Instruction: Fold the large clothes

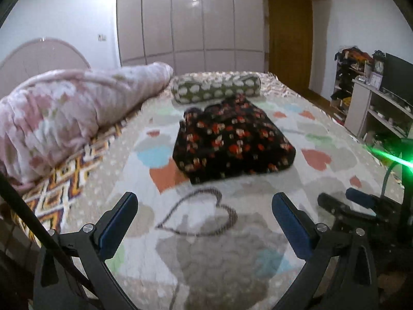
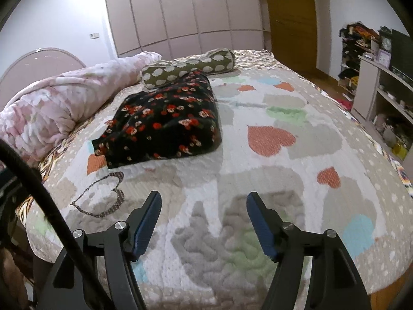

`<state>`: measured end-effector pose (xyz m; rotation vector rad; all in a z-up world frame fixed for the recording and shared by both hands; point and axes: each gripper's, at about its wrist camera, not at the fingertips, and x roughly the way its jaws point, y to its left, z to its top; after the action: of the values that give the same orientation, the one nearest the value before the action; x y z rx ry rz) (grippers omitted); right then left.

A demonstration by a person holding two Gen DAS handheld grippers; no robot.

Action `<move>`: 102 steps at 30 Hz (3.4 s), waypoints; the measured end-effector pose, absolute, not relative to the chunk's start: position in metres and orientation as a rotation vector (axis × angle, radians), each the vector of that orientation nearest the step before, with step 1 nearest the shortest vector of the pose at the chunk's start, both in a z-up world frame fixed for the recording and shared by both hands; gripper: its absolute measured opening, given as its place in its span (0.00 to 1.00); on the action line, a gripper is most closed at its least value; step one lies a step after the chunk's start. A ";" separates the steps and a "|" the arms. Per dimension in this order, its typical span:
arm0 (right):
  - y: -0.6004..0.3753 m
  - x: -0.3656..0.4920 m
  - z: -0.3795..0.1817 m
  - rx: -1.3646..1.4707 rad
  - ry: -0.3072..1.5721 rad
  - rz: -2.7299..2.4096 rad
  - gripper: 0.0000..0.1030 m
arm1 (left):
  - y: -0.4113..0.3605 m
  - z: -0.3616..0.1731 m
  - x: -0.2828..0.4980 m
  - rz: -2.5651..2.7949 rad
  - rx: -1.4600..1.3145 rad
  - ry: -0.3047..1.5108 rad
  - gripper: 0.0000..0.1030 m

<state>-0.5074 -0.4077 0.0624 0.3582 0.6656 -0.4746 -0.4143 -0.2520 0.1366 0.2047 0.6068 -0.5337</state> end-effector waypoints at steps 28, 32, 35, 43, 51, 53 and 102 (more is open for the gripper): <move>-0.387 -0.506 0.060 0.336 0.700 -0.482 0.75 | -0.235 0.126 -0.413 -0.502 0.173 0.699 1.00; -0.388 -0.506 0.059 0.337 0.700 -0.483 0.76 | -0.234 0.123 -0.410 -0.495 0.172 0.711 1.00; -0.386 -0.506 0.059 0.336 0.703 -0.481 0.76 | -0.234 0.122 -0.410 -0.496 0.172 0.716 1.00; -0.385 -0.505 0.058 0.336 0.703 -0.483 0.76 | -0.234 0.116 -0.407 -0.490 0.174 0.741 1.00; -0.382 -0.504 0.056 0.323 0.709 -0.481 0.77 | -0.233 0.111 -0.403 -0.479 0.178 0.764 1.00; -0.381 -0.505 0.055 0.317 0.713 -0.478 0.77 | -0.233 0.110 -0.402 -0.479 0.178 0.769 1.00; -0.380 -0.495 0.030 0.307 0.806 -0.483 0.79 | -0.228 0.032 -0.358 -0.359 0.184 0.953 1.00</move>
<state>-0.4953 -0.3803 0.0304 0.3068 0.8057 -0.4834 -0.3575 -0.2277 0.0317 0.1838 0.9533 -0.3587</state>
